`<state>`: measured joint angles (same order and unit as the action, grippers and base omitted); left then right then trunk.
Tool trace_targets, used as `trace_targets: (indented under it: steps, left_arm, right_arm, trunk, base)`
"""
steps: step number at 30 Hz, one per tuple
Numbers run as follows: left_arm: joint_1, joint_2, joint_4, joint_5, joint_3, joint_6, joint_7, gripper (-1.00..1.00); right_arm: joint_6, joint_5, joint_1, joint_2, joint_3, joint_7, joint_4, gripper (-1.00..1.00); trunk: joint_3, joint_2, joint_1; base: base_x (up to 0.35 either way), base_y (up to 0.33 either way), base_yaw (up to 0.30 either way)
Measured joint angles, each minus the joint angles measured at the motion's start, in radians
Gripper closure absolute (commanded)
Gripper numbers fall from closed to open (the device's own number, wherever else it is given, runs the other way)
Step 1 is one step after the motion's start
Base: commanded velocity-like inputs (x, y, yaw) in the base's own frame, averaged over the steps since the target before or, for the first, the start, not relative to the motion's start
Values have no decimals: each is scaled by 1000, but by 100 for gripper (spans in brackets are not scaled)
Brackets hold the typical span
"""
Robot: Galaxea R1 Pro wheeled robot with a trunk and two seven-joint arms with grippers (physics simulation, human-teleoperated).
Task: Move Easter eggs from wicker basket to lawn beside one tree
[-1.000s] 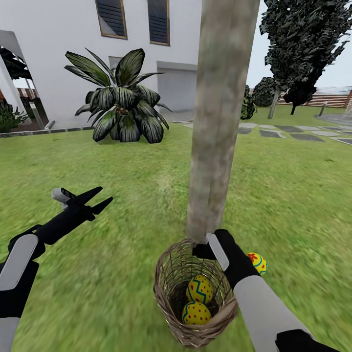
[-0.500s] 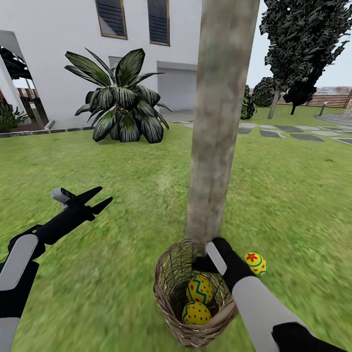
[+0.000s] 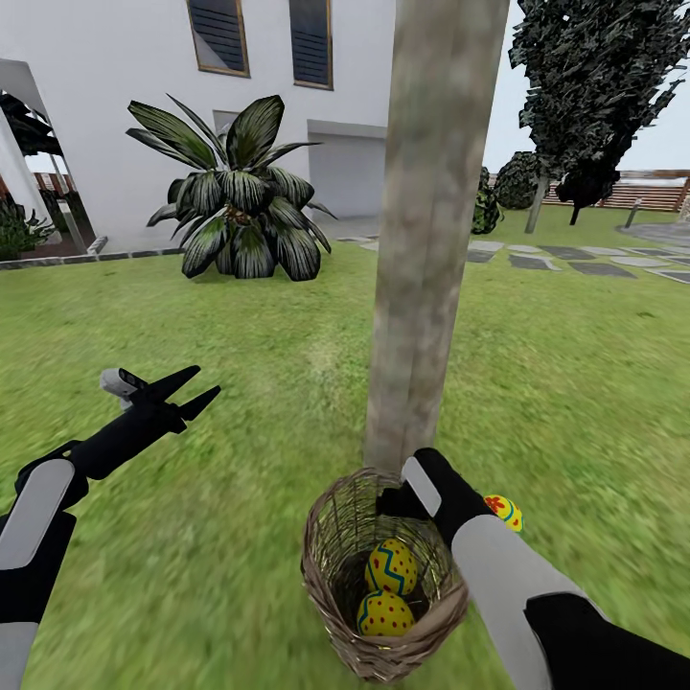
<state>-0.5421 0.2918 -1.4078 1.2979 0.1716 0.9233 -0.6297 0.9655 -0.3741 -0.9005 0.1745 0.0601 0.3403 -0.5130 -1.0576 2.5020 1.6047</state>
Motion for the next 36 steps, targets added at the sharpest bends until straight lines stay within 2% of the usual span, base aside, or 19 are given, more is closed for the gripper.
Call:
trace_targets:
  steps: [2, 7, 12, 15, 28, 36]
  left_arm:
    - [0, 0, 0, 0, 1, 0, 0, -100]
    - [0, 1, 0, -1, 1, 0, 0, -100]
    - [0, 1, 0, -1, 1, 0, 0, -100]
    - [0, 1, 0, -1, 1, 0, 0, -100]
    - [0, 3, 3, -1, 2, 0, 0, -100]
    - [0, 3, 37, 0, 10, 0, -1, -100]
  right_arm:
    - [0, 0, -10, 0, 2, -1, 4, -100]
    - [0, -1, -26, 0, 28, -8, 6, -100]
    - [0, 0, -27, 0, 53, -80, 17, -100]
    - [0, 0, -27, 0, 64, -97, 21, -100]
    - [1, -1, -26, 0, 67, -98, 41, -100]
    - [1, 0, -26, 0, 67, -99, 43, -100]
  trunk:
    - [0, 0, 0]
    - [-19, 1, 2]
    - [-39, 2, 5]
    - [-50, 3, 6]
    - [-101, 6, 12]
    - [-132, 8, 15]
  base:
    - [0, 0, 0]
    - [0, 0, 0]
    - [0, 0, 0]
    - [0, 0, 0]
    - [0, 0, 0]
    - [0, 0, 0]
